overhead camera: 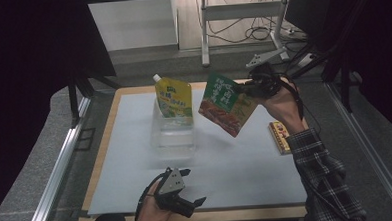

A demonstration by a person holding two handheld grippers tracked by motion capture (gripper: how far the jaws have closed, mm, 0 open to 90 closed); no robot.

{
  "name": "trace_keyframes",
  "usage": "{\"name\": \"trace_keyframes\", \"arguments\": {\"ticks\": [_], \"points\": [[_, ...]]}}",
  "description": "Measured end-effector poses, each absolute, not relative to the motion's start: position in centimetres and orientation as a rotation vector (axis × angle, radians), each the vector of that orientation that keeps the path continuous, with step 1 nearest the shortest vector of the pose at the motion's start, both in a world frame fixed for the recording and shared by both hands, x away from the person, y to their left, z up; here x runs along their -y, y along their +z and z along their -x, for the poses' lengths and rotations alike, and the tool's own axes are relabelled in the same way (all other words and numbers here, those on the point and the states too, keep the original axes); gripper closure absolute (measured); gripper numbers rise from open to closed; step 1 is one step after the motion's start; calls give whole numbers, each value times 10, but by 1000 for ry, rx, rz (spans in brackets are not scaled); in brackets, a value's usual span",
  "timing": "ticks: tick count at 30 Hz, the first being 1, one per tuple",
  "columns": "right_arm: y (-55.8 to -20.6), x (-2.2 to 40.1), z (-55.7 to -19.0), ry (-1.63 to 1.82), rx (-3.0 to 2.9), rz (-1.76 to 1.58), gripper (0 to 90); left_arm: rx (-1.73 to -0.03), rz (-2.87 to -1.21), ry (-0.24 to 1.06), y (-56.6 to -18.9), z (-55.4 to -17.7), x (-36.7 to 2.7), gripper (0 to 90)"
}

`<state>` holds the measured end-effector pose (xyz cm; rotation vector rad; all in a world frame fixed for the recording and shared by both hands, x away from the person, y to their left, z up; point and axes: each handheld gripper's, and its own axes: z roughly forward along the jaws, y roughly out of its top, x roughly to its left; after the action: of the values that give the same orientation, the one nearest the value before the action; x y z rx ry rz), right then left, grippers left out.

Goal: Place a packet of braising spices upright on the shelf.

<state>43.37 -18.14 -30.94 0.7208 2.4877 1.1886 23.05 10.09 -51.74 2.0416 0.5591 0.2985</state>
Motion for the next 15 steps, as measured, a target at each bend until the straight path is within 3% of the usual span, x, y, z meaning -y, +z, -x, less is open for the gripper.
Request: {"name": "trace_keyframes", "arguments": {"ticks": [15], "points": [[-289, 171, -422, 1245, -2532, -637, 892, -568, -2025, 316, -517, -231, -102, 13]]}}
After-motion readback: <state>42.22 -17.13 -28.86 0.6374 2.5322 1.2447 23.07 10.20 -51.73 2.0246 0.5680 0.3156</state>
